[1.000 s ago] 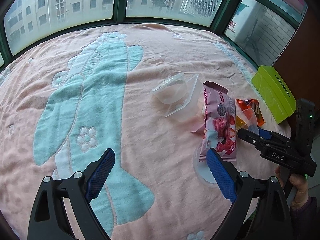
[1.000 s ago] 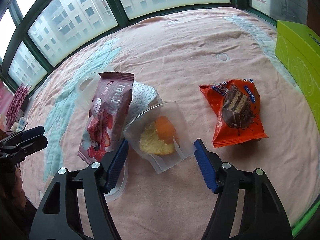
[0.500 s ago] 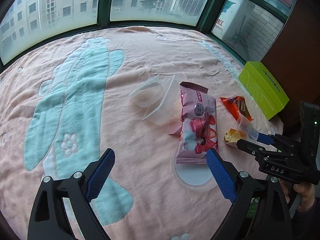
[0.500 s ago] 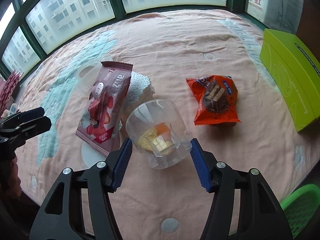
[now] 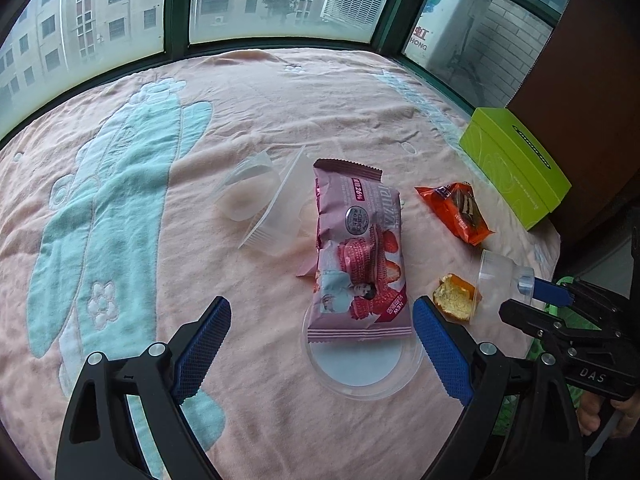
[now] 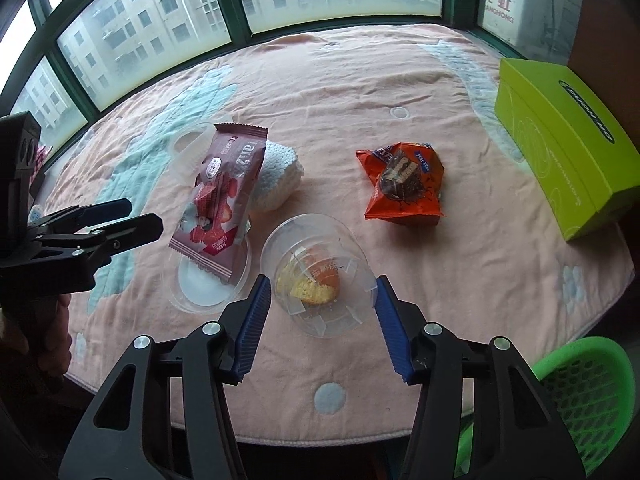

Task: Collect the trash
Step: 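Lift the clear cup with the right tool while the left tool grasps the pink snack bag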

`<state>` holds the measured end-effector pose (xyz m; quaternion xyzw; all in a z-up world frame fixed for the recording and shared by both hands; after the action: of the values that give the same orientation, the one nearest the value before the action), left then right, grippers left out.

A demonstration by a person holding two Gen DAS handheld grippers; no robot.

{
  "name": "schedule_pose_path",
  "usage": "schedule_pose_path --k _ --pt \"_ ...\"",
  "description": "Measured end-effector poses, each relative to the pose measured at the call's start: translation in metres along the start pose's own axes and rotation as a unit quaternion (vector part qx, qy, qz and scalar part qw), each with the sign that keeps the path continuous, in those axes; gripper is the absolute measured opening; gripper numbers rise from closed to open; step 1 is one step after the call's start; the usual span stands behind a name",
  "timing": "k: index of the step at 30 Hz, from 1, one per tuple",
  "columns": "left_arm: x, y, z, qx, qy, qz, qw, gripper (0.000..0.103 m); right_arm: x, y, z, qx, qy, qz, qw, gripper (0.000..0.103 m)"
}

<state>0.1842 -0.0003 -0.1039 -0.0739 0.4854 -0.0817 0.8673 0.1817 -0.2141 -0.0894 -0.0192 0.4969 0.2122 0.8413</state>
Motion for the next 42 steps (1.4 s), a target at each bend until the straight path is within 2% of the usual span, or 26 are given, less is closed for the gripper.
schedule_pose_path --k 5,21,22,24,25,31,35,36,42 --pt "0.015 -0.014 0.008 0.008 0.003 0.002 1.0 0.088 -0.012 -0.001 -0.007 0.011 -0.012 0.003 1.0 0.053" --pt "0.06 -0.034 0.021 0.008 0.032 0.047 0.9983 0.087 -0.05 -0.016 -0.028 0.076 -0.058 0.011 0.995 0.052" --pt "0.061 -0.033 0.021 0.005 0.033 0.046 0.9984 0.084 -0.052 -0.017 -0.031 0.081 -0.062 0.01 0.995 0.052" --pt "0.063 -0.033 0.02 0.002 0.038 0.04 0.9985 0.071 -0.058 -0.018 -0.036 0.09 -0.069 0.008 0.994 0.052" --pt "0.062 -0.033 0.019 0.001 0.039 0.036 0.9986 0.066 -0.06 -0.019 -0.039 0.096 -0.072 0.007 0.993 0.052" --pt "0.046 -0.034 0.017 -0.003 0.022 0.025 0.9994 0.056 -0.075 -0.023 -0.053 0.123 -0.092 0.004 0.988 0.052" --pt "0.026 -0.035 0.015 -0.004 0.006 0.019 0.9998 0.055 -0.087 -0.02 -0.062 0.125 -0.105 -0.013 0.987 0.051" --pt "0.02 -0.036 0.014 -0.004 0.001 0.018 0.9998 0.055 -0.09 -0.02 -0.064 0.125 -0.107 -0.017 0.986 0.046" --pt "-0.017 -0.042 0.006 -0.002 -0.024 0.004 0.9997 0.054 -0.103 -0.018 -0.077 0.129 -0.117 -0.04 0.984 0.046"
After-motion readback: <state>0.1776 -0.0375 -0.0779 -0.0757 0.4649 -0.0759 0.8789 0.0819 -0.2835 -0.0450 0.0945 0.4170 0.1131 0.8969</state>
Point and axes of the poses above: each gripper's, at about its wrist camera, not at the fingertips, and x roughly the way its jaws point, y to its left, z to its top, the point moved 1 cm from there along x, roughly the way its jaws point, and after that the axes turned 2 degrees about z, right-handed, at the moved point
